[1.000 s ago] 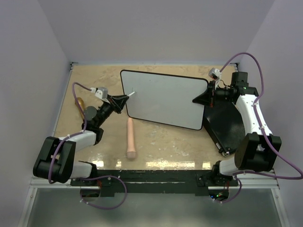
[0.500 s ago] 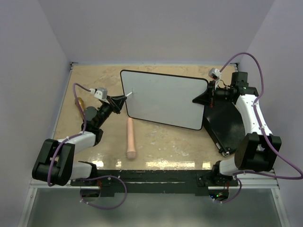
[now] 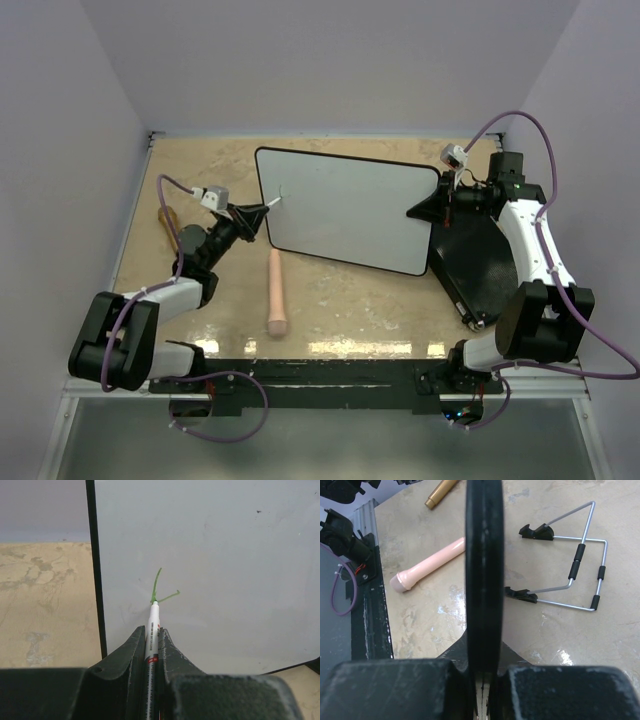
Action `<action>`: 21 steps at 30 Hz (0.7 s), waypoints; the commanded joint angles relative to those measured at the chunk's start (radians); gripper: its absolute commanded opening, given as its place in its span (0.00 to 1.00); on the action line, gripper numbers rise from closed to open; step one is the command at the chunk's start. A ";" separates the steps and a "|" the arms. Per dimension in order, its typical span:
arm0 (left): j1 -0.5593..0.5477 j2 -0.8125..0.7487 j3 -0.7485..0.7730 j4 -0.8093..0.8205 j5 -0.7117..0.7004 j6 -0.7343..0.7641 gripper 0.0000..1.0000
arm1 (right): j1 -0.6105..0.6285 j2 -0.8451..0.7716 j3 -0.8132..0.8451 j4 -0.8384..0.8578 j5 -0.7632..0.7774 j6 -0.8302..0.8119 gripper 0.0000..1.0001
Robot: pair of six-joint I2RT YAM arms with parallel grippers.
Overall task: Write a sentence on the whiteboard
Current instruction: Write on the whiteboard at the center of the board.
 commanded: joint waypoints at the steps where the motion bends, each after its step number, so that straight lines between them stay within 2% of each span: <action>1: 0.005 0.027 0.029 0.003 0.027 0.032 0.00 | 0.006 -0.005 0.000 0.001 0.043 -0.036 0.00; 21: -0.004 0.047 0.036 -0.003 0.102 0.016 0.00 | 0.006 -0.003 0.000 -0.001 0.038 -0.036 0.00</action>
